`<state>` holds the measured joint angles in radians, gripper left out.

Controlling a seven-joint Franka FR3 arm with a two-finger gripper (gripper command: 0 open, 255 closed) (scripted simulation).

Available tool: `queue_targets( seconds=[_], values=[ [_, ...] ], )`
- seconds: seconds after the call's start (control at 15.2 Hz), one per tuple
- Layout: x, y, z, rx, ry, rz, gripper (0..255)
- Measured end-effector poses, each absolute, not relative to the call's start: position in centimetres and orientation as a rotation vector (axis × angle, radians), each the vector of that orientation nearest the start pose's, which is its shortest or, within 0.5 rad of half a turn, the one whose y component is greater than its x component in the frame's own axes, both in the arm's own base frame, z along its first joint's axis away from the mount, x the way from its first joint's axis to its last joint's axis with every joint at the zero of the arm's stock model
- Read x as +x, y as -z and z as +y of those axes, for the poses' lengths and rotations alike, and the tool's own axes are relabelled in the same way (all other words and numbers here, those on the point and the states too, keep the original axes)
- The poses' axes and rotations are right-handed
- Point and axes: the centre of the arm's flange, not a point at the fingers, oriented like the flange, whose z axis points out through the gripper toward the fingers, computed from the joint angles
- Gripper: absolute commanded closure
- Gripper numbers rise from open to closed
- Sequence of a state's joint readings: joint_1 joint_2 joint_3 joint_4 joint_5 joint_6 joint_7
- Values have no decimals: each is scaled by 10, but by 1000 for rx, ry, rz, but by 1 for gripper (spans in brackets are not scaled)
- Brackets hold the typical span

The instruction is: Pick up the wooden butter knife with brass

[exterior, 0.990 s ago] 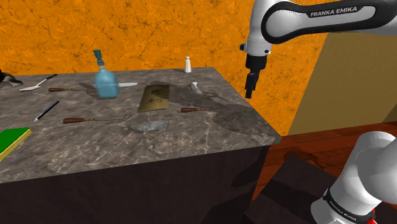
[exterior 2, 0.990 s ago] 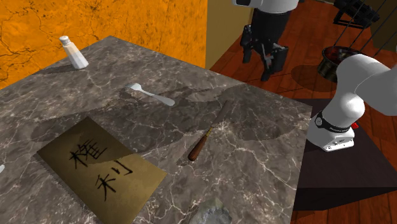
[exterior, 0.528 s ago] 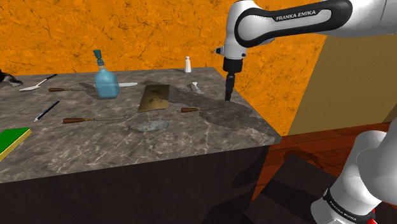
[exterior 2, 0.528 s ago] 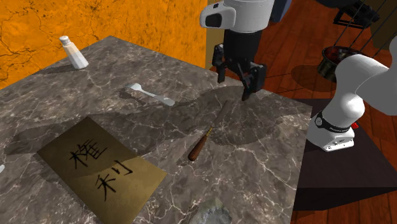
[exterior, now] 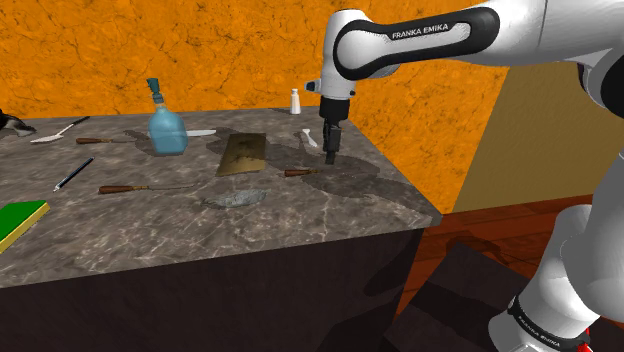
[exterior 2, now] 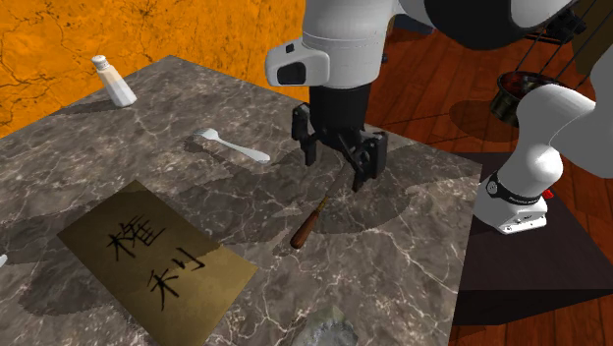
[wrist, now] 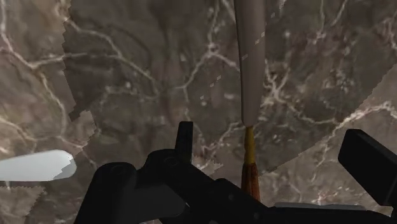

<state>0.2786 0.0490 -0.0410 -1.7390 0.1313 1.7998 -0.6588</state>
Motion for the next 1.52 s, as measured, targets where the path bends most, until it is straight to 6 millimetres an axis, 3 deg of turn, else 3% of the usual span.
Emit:
queue_targets(
  seconds=[0.4,0.46,1.12,1.52],
  values=[
    [562,-509,150,-2733,59,-1281,0],
    [562,-506,151,-2733,59,-1281,255],
    [563,-504,151,-2733,60,-1281,255],
    [563,-531,150,-2733,61,-1281,255]
  ],
)
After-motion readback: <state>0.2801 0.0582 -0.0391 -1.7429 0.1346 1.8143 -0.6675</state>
